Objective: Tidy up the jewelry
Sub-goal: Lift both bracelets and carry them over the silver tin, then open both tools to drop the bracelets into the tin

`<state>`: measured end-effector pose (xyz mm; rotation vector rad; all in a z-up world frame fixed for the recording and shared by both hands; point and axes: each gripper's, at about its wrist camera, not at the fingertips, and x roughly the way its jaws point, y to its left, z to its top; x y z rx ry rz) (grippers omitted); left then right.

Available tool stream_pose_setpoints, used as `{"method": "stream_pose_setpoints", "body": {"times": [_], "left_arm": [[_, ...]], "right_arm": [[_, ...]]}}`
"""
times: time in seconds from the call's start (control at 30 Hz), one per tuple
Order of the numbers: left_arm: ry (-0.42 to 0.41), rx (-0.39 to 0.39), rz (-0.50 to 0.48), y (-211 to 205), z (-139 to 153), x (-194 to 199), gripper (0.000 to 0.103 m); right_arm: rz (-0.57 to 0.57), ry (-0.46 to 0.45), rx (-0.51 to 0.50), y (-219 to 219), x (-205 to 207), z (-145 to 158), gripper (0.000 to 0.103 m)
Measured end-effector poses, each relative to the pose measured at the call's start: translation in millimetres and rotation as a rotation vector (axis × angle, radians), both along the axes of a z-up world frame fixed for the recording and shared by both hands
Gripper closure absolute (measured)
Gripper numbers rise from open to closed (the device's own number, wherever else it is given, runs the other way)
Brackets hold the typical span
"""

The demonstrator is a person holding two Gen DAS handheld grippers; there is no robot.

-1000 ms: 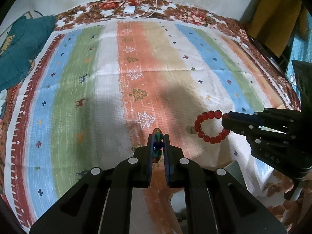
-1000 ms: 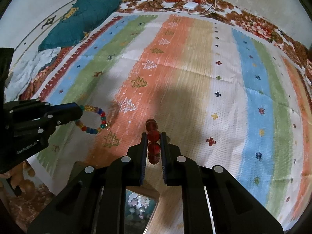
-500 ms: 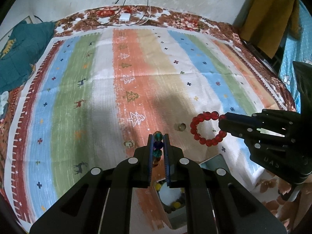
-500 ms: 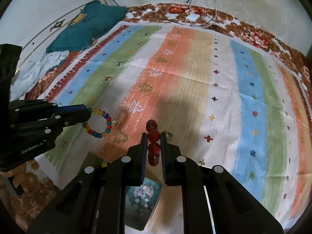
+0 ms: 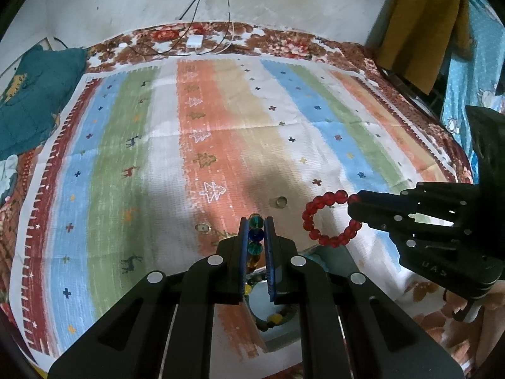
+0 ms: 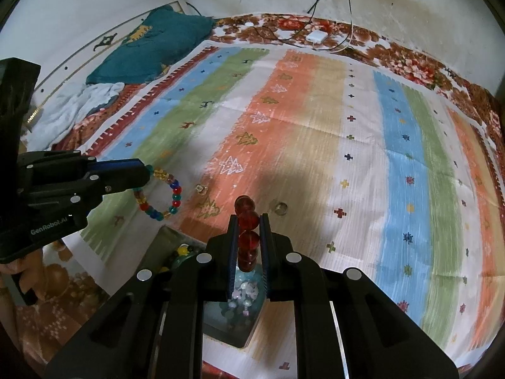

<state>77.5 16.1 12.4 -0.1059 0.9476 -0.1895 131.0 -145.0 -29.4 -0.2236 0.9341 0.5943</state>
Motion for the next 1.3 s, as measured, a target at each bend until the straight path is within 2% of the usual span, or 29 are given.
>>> {"method": "stream_pose_setpoints", "body": {"times": [0.8,1.03,1.2,1.23,1.27,1.3], "left_arm": [[-0.020,-0.013,-0.043,-17,1,-35,0.094],[-0.003,-0.002,-0.061,-24,-7,-41,0.094],[0.021,-0.024,-0.056,-25,-11,-39,0.094],[0.037,-0.042,-0.049,-23,-13,-38,0.092],[0.046,-0.052,-0.042,-21,-15,-37,0.082],[0.050,-0.055,-0.026,-17,-16,-35,0.074]], "right_arm": [[0.024,0.015,0.004,-13,-34,-9,0.089],[0.027,0.028,-0.002,-15,-39,-13,0.089],[0.037,0.054,-0.006,-13,-41,-19,0.089],[0.037,0.055,-0.009,-13,-41,-20,0.088],[0.027,0.053,-0.010,-13,-40,-20,0.084],[0.016,0.048,-0.010,-15,-39,-19,0.069]]}}
